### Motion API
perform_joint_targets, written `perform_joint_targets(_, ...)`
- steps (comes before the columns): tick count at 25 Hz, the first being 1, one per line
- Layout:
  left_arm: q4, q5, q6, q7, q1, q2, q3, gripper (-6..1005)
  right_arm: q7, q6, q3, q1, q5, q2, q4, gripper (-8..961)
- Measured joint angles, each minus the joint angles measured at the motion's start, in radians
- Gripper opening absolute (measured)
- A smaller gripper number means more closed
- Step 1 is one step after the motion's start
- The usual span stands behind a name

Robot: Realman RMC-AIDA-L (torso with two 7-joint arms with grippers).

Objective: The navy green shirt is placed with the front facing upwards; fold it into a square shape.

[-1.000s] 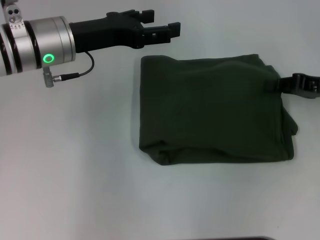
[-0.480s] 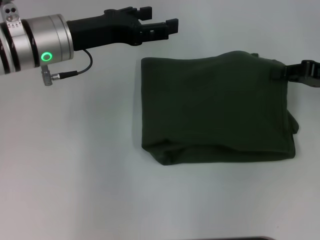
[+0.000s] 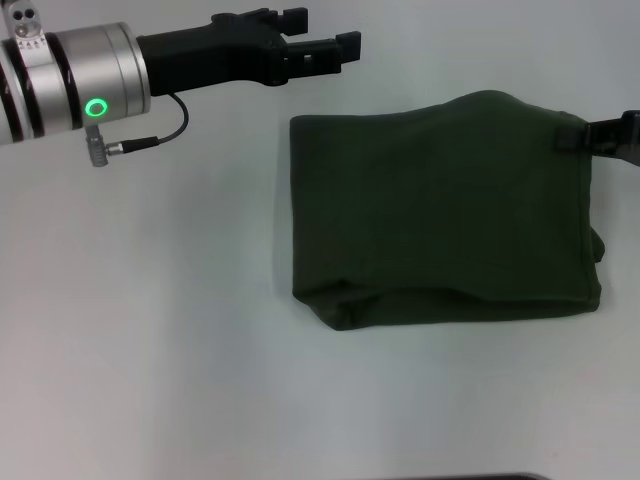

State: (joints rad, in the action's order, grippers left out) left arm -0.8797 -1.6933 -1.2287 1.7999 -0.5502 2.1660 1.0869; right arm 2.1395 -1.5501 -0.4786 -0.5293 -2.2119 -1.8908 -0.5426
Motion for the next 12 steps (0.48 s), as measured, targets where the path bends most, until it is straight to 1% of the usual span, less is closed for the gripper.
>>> perform_joint_targets(4, 0.000, 0.000, 0.000, 0.000, -0.001, 0.000, 0.000, 919, 0.000, -0.015, -0.002, -0.013, 0.000, 0.000, -0.003, 44)
perform_joint_targets(9, 0.001, 0.000, 0.000, 0.001, -0.002, -0.001, 0.001, 919, 0.005, -0.078, 0.003, -0.023, 0.007, -0.011, -0.058, 44)
perform_joint_targets(12, 0.001, 0.000, 0.002, 0.001, -0.003, -0.001, 0.001, 919, 0.011, -0.104, 0.005, -0.024, 0.026, -0.013, -0.077, 44)
